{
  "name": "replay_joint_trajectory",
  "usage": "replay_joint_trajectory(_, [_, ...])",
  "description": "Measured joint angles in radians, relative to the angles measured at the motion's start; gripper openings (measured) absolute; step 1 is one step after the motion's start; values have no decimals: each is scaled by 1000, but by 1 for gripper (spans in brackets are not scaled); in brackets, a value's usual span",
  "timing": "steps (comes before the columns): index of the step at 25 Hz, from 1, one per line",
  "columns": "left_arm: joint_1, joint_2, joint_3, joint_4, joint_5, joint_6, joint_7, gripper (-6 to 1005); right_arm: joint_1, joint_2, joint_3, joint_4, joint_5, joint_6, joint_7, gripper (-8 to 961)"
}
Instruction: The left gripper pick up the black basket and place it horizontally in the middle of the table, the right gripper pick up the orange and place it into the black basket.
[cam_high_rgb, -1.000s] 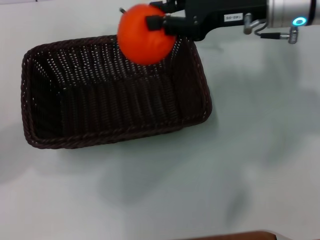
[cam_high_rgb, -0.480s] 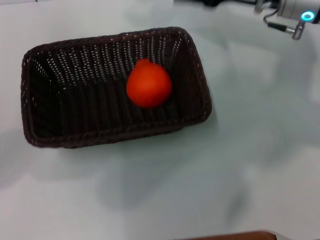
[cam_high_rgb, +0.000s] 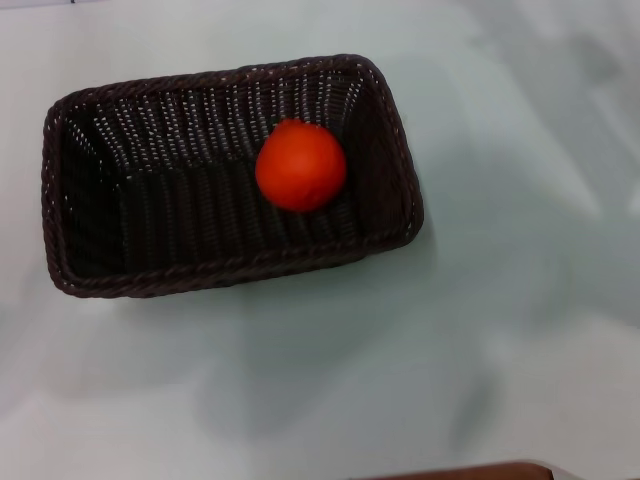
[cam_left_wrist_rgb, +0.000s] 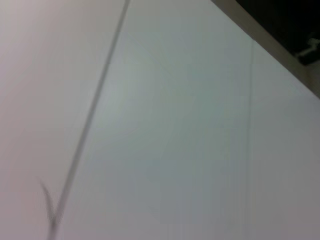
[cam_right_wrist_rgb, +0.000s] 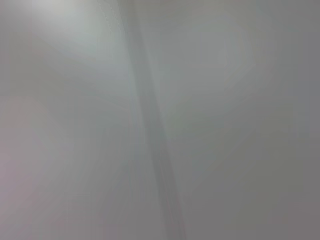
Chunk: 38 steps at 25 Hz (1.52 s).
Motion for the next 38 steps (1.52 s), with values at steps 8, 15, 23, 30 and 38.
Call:
replay_joint_trajectory(8, [41,-3,-127,-166,-112,22,285,535,-16,2,74,116,235,-46,-121,779])
replay_joint_trajectory(15, [51,-3,-208,-217,-120,25,396,535,-11,2,88,133,239,-35,-125,777])
replay_joint_trajectory(23, [48,-4,-204,-225,-120,52,426,535,3,1,99,126,241,1,-126,777])
replay_joint_trajectory(30, [37,-3,-207,-245,-120,64,452,535,20,0,112,123,242,6,-127,777])
replay_joint_trajectory(38, [26,1,-209,-246,-120,64,461,535,34,1,144,127,242,8,-126,777])
